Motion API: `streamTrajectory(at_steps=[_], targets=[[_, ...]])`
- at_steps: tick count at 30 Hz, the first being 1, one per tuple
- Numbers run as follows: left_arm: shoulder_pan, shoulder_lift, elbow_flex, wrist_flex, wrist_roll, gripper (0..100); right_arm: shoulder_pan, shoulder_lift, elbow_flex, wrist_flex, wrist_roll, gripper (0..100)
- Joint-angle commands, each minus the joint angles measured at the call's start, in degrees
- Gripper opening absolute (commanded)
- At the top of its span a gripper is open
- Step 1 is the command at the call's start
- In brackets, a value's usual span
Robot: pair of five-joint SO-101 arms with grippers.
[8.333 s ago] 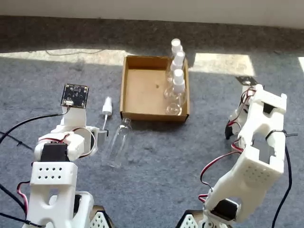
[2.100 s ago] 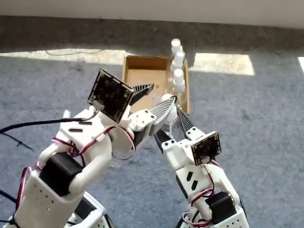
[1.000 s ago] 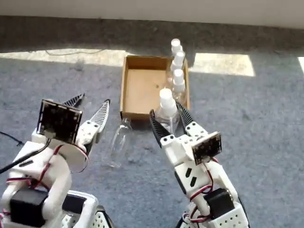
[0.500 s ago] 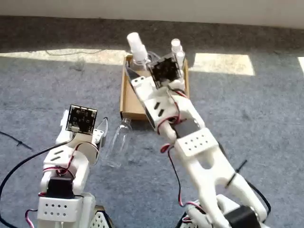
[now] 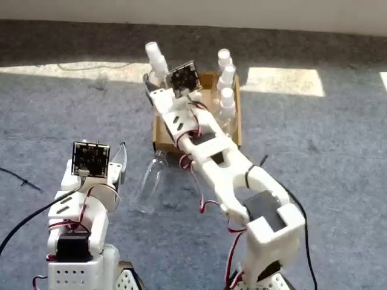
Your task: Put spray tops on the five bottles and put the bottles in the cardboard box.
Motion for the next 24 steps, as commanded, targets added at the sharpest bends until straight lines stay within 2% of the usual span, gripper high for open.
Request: streamTrajectory(at_steps=[1, 15, 24], targets=[[-0.4, -0.7, -0.1, -1.0, 0.4, 18, 2.9, 1.5, -7.3, -1.5, -2.3, 0.4], [-0.3, -0.7, -0.1, -1.0, 0.4, 18, 4.0, 13.5, -18.4, -1.5, -2.2, 0.4], [-0.3, -0.7, -0.1, -1.0, 0.4, 18, 4.0, 16.2, -19.5, -1.5, -2.1, 0.4]])
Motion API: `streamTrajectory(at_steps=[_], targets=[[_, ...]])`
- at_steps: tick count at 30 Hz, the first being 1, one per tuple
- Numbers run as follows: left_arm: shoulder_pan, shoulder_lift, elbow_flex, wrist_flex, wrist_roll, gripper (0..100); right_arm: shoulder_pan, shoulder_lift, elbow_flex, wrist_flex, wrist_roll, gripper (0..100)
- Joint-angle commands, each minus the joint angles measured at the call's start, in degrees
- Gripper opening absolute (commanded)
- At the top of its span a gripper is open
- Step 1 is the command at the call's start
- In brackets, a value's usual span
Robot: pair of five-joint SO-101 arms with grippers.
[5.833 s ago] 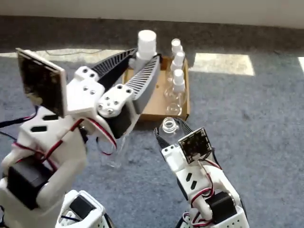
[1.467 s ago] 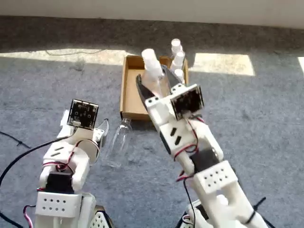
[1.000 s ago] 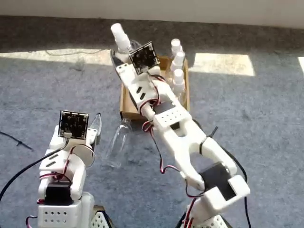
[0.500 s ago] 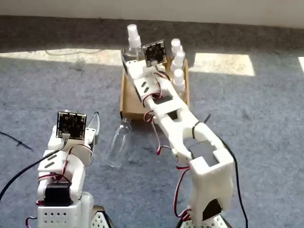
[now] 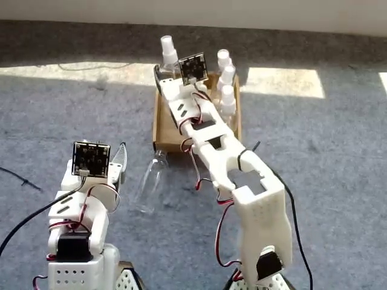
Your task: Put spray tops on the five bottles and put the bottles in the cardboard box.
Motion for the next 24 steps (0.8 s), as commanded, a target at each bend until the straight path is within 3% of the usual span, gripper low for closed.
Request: streamTrajectory(at_steps=[1, 20, 24], targets=[[-0.3, -0.7, -0.1, -1.0, 0.4, 18, 0.8, -0.8, -3.4, -1.4, -0.3, 0.4], [-0.3, -0.7, -0.1, -1.0, 0.4, 18, 0.7, -0.8, -3.1, -1.3, -0.1, 10.7], [-0.3, -0.7, -0.1, -1.0, 0.4, 18, 0.5, -0.8, -3.0, -1.3, 5.5, 11.4]])
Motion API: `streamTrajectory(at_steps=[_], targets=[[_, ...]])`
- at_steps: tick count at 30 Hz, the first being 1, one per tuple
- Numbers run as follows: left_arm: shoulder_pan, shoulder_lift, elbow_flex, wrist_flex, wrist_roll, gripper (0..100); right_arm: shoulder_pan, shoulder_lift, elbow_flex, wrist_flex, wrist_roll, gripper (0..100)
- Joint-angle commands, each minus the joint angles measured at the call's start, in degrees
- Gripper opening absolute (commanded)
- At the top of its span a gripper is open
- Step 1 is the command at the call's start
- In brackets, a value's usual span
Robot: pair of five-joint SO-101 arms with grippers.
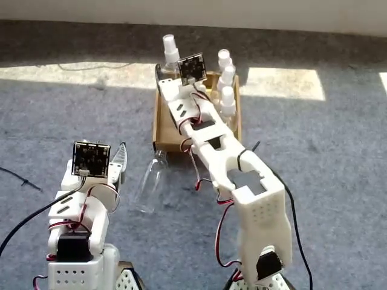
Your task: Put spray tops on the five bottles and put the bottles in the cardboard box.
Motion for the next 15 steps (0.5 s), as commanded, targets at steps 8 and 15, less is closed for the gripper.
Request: streamTrajectory(at_steps=[8, 15], targets=[[-0.3, -0.7, -0.1, -1.0, 0.4, 18, 0.2, -0.7, -2.9, -1.3, 5.1, 13.5], [-0.3, -0.7, -0.1, -1.0, 0.4, 18, -0.5, 1.3, -2.7, -1.3, 5.1, 13.5]])
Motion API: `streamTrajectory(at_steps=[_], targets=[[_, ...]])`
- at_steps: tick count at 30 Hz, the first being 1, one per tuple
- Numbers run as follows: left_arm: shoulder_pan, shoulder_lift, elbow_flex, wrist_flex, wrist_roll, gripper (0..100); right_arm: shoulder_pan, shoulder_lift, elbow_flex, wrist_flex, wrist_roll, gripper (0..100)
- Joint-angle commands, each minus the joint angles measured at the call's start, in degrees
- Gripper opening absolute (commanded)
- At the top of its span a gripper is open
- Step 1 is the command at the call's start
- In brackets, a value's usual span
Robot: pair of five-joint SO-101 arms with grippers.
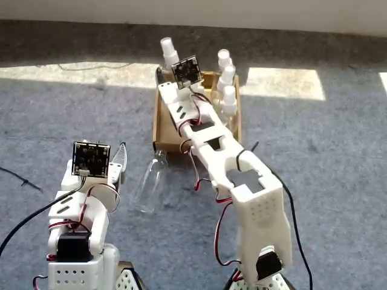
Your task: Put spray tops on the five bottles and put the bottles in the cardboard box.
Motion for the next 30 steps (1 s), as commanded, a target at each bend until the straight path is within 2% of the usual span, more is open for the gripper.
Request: streamTrajectory(at_steps=[1, 22, 27, 30], targets=[[-0.3, -0.7, -0.1, -1.0, 0.4, 18, -0.5, -0.5, -2.7, -1.3, 0.9, 13.5], [-0.3, -0.7, -0.1, -1.0, 0.4, 18, -0.6, -0.5, -2.6, -1.3, 0.9, 13.6], [-0.3, -0.7, -0.1, -1.0, 0.4, 18, -0.6, -0.5, -2.6, -1.3, 0.9, 22.4], [-0.3, -0.7, -0.1, -1.0, 0.4, 18, -0.6, -0.5, -2.6, -1.3, 0.9, 23.5]])
